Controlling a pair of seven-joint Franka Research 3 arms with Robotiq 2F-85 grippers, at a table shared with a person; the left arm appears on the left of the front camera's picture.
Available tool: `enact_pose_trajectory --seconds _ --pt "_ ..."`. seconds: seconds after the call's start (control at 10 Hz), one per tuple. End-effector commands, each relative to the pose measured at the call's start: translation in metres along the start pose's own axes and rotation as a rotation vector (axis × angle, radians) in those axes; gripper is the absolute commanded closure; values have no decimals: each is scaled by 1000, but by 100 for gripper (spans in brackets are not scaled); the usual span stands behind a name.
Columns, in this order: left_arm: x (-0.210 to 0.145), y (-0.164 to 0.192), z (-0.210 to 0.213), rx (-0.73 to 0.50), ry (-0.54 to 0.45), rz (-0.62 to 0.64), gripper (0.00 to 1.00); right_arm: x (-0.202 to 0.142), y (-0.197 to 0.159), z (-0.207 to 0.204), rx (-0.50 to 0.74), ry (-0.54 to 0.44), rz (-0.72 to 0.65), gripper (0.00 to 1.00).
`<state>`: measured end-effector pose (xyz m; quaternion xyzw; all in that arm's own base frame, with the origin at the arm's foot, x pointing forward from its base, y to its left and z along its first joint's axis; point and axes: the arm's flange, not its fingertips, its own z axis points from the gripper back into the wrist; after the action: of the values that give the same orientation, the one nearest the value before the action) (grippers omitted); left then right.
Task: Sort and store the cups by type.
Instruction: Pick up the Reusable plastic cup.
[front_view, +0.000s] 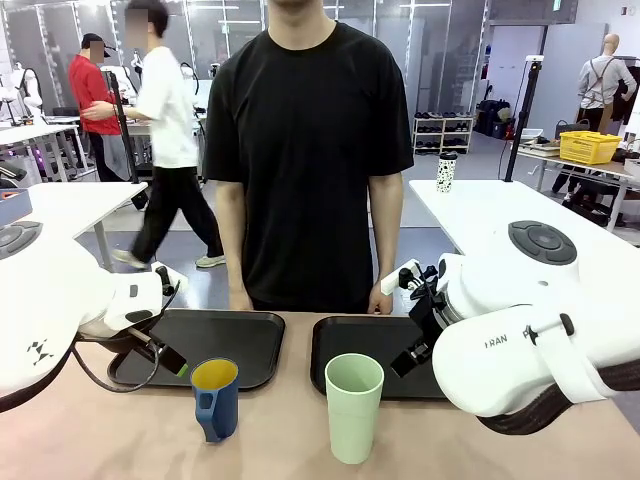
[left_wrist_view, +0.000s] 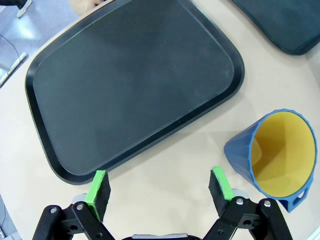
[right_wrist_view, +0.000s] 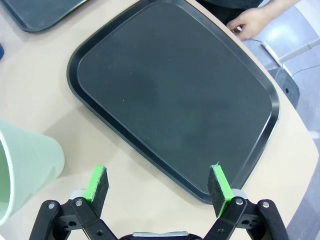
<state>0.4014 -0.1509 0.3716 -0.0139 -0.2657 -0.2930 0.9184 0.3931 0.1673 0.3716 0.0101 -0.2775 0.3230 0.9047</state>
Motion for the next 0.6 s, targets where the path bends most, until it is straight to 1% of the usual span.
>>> enact_pose_trajectory --seconds 0.0,0.1,0.3,0.5 --pt "0 0 0 0 0 1 0 0 0 0 1 0 -3 0" --pt "0 0 0 0 0 0 0 0 0 0 0 0 0 0" --pt "1 1 26 13 -64 25 0 9 7 38 -11 -45 -17 0" --pt "2 -4 60 62 -123 22 0 12 15 78 -70 -77 -16 0"
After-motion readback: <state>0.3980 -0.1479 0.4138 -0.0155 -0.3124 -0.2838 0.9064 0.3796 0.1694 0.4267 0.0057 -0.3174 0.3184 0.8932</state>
